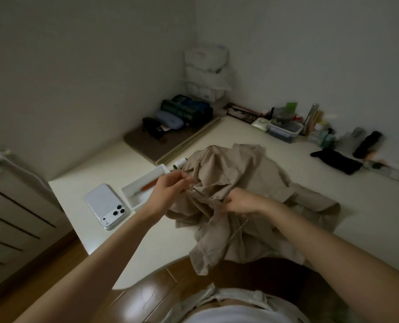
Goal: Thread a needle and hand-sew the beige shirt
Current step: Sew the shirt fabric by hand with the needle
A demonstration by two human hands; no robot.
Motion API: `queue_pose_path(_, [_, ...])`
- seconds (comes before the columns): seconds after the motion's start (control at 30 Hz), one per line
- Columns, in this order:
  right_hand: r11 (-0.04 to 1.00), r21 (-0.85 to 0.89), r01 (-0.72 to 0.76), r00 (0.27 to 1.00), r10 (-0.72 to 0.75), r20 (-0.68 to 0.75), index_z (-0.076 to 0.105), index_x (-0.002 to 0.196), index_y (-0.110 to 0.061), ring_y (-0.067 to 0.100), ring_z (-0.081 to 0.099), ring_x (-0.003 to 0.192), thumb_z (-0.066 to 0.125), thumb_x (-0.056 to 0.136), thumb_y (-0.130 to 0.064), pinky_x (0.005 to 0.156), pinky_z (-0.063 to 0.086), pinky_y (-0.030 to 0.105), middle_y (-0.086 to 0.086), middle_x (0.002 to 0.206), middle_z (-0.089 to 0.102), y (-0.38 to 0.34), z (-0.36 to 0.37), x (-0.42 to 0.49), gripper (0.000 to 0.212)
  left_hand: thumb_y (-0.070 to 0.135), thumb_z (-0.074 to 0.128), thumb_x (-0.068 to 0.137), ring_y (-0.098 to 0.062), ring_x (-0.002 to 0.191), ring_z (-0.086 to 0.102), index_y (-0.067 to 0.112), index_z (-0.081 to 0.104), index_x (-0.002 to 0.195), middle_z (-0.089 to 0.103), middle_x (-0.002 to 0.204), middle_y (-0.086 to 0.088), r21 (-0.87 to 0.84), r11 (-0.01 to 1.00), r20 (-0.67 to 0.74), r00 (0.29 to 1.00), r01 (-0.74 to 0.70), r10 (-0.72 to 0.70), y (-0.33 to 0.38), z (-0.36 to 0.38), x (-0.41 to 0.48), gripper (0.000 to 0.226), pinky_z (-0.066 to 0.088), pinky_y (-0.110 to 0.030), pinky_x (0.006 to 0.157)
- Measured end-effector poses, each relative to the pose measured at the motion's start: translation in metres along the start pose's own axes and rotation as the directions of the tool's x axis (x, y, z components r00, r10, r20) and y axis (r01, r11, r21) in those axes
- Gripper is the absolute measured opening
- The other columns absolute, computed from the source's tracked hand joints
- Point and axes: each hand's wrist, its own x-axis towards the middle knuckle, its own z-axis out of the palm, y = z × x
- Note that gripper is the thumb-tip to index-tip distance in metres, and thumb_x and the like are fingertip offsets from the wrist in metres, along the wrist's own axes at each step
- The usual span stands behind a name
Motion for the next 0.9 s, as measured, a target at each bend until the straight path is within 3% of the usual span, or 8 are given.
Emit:
queue_pose_path(0.1, [0.992, 0.066, 0.110, 0.972, -0.093, -0.217, 0.064, 0.109, -0.008, 0.014, 0.062, 0.097, 0.068, 0.086, -0.019, 0.084, 0.050, 0.025, 0.002, 0.103, 0.067, -0.006, -0.004, 0.004, 0.026, 0.011, 0.053, 0.094, -0.014, 0.076, 0.059, 0.012, 0.063, 0.080, 0.065, 0.076, 0.000, 0.004, 0.999, -0.012, 0.999, -0.040, 0.040, 0.006, 0.003, 0.008, 0.017, 0.047, -0.022, 0.071])
queue_pose_path(0.2, [0.980, 0.059, 0.191, 0.958, -0.173, -0.230, 0.060, 0.120, -0.012, 0.016, 0.060, 0.106, 0.075, 0.080, -0.023, 0.093, 0.049, 0.028, 0.003, 0.115, 0.064, -0.015, -0.002, 0.010, 0.044, 0.009, 0.053, 0.094, -0.015, 0.075, 0.057, 0.009, 0.063, 0.082, 0.063, 0.075, -0.001, -0.017, 0.996, -0.010, 0.996, -0.092, 0.092, 0.012, 0.006, 0.013, 0.015, 0.046, -0.026, 0.073])
queue_pose_path(0.37, [0.977, 0.017, 0.213, 0.961, -0.206, -0.182, 0.059, 0.075, -0.030, 0.017, 0.064, 0.088, 0.074, 0.078, -0.032, 0.087, 0.051, 0.033, -0.005, 0.081, 0.066, -0.025, 0.010, 0.022, 0.015, 0.009, 0.054, 0.094, -0.015, 0.075, 0.057, 0.009, 0.063, 0.083, 0.062, 0.075, -0.001, -0.049, 0.991, -0.041, 0.992, -0.122, 0.120, 0.015, 0.009, 0.016, 0.014, 0.048, -0.028, 0.074])
queue_pose_path(0.57, [0.972, 0.013, 0.236, 0.941, -0.225, -0.251, 0.068, 0.096, -0.007, 0.014, 0.062, 0.081, 0.055, 0.095, -0.028, 0.062, 0.041, 0.014, 0.006, 0.092, 0.069, -0.025, -0.001, 0.009, 0.024, 0.014, 0.054, 0.095, -0.013, 0.079, 0.058, 0.011, 0.063, 0.086, 0.064, 0.079, 0.004, -0.049, 0.991, -0.097, 0.988, -0.124, 0.119, 0.011, 0.007, 0.020, 0.013, 0.048, -0.027, 0.079])
queue_pose_path(0.73, [0.965, 0.112, 0.236, 0.951, -0.205, -0.233, 0.067, 0.101, -0.003, 0.018, 0.065, 0.083, 0.054, 0.095, -0.027, 0.075, 0.051, 0.029, 0.009, 0.090, 0.069, -0.014, -0.008, 0.009, 0.028, 0.018, 0.059, 0.092, -0.011, 0.092, 0.062, 0.018, 0.066, 0.093, 0.063, 0.105, -0.007, 0.028, 0.997, 0.046, 0.997, -0.067, 0.066, 0.009, 0.010, 0.026, 0.007, 0.052, -0.022, 0.079])
queue_pose_path(0.77, [0.965, 0.118, 0.236, 0.949, -0.202, -0.242, 0.066, 0.094, 0.000, 0.012, 0.062, 0.072, 0.054, 0.095, -0.026, 0.068, 0.050, 0.026, 0.008, 0.079, 0.066, -0.013, -0.010, 0.009, 0.029, 0.018, 0.063, 0.090, -0.011, 0.099, 0.060, 0.021, 0.064, 0.101, 0.061, 0.111, -0.005, 0.083, 0.995, 0.098, 0.994, -0.064, 0.056, 0.007, 0.010, 0.027, 0.011, 0.052, -0.024, 0.083])
queue_pose_path(0.83, [0.968, 0.128, 0.214, 0.947, -0.173, -0.270, 0.058, 0.073, -0.003, -0.001, 0.045, 0.046, 0.055, 0.095, -0.023, 0.049, 0.035, 0.015, 0.000, 0.059, 0.049, -0.009, -0.014, 0.010, 0.030, 0.015, 0.070, 0.084, -0.011, 0.108, 0.055, 0.026, 0.051, 0.124, 0.054, 0.119, 0.001, 0.187, 0.981, 0.151, 0.988, -0.060, 0.032, 0.000, 0.011, 0.028, 0.046, 0.051, -0.022, 0.086])
queue_pose_path(0.9, [0.967, 0.149, 0.207, 0.942, -0.156, -0.296, 0.050, 0.065, -0.013, -0.001, 0.039, 0.038, 0.056, 0.094, -0.021, 0.044, 0.030, 0.013, -0.003, 0.054, 0.043, -0.006, -0.018, 0.011, 0.032, 0.007, 0.072, 0.081, -0.012, 0.106, 0.054, 0.025, 0.039, 0.134, 0.051, 0.119, 0.000, 0.281, 0.959, 0.125, 0.992, -0.033, -0.003, -0.004, 0.012, 0.027, 0.065, 0.052, -0.015, 0.077])
